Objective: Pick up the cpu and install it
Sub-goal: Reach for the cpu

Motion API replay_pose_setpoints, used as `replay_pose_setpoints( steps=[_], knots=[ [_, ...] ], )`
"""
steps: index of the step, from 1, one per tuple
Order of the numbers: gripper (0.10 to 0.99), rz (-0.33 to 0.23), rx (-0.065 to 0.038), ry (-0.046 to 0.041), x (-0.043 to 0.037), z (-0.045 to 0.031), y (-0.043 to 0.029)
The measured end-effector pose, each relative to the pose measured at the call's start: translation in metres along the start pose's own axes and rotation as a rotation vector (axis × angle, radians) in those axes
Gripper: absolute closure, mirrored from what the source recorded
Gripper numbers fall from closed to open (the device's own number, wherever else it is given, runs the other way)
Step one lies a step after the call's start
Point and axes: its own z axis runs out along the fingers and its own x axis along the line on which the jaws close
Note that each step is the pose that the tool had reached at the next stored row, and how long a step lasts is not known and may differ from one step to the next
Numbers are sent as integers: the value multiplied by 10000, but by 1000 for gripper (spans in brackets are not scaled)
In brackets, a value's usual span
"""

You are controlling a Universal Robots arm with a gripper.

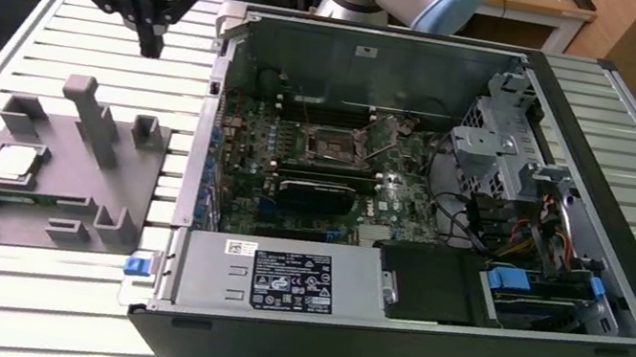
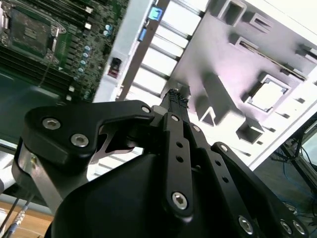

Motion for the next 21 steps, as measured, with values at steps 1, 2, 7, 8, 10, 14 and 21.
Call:
replay_pose_setpoints(
  steps=[1,2,7,8,10,14,21],
  knots=[
    [980,-1,0,1,37,-1,-2],
    [980,-1,0,0,71,0,-4],
    [980,0,-1,0,205,1,-12],
    [980,-1,-1,0,228,1,-14],
    [980,0,0,1,275,1,-17],
    [980,1,-1,0,363,4,-23],
    [980,-1,0,0,506,6,-34]
  ],
)
